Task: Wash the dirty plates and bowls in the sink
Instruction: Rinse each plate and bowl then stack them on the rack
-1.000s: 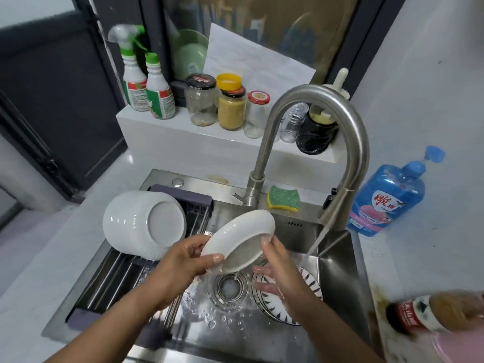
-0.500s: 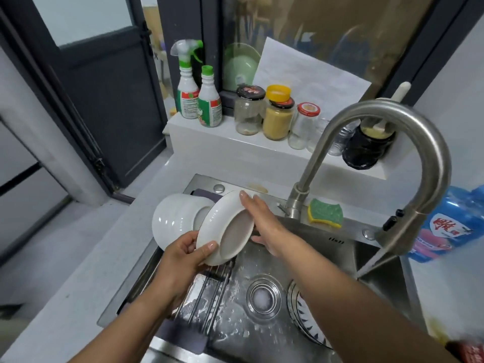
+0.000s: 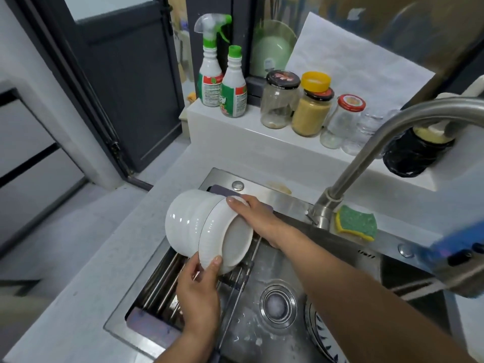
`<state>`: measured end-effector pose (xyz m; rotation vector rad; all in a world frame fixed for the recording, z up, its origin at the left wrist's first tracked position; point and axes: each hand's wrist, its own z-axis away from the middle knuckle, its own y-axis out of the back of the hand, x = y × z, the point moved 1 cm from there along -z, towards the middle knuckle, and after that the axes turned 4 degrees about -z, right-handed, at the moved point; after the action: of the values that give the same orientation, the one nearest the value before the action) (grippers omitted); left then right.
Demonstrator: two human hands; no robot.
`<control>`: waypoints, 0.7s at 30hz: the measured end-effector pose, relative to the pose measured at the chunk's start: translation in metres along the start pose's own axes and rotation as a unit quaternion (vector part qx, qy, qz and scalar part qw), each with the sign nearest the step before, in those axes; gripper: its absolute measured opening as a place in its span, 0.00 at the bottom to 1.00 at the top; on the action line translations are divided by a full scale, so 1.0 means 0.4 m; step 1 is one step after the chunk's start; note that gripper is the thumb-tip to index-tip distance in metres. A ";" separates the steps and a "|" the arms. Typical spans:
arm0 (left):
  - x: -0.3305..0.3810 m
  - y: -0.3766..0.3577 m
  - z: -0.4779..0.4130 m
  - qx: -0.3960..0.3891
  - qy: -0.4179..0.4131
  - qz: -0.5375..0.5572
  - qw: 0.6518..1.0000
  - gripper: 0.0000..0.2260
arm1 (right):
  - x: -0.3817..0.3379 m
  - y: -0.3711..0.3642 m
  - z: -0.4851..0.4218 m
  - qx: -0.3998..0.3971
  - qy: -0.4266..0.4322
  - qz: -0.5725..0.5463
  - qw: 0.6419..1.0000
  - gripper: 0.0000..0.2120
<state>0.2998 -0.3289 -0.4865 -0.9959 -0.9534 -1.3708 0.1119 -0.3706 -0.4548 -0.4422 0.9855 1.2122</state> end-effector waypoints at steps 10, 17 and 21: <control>-0.040 -0.055 -0.028 0.118 0.056 0.016 0.991 0.12 | 0.033 -0.016 -0.057 -0.009 -0.029 0.033 0.999 0.43; -0.048 -0.070 -0.041 0.145 0.079 0.022 0.986 0.15 | 0.036 -0.021 -0.077 -0.001 -0.041 0.018 0.999 0.43; -0.052 -0.061 -0.047 0.149 0.079 -0.025 0.985 0.18 | 0.047 -0.043 -0.083 0.001 -0.043 0.000 0.999 0.49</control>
<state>0.2749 -0.3392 -0.5119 -0.6339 -1.0328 -1.2815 0.1152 -0.3906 -0.4915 -0.3852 0.9134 1.2207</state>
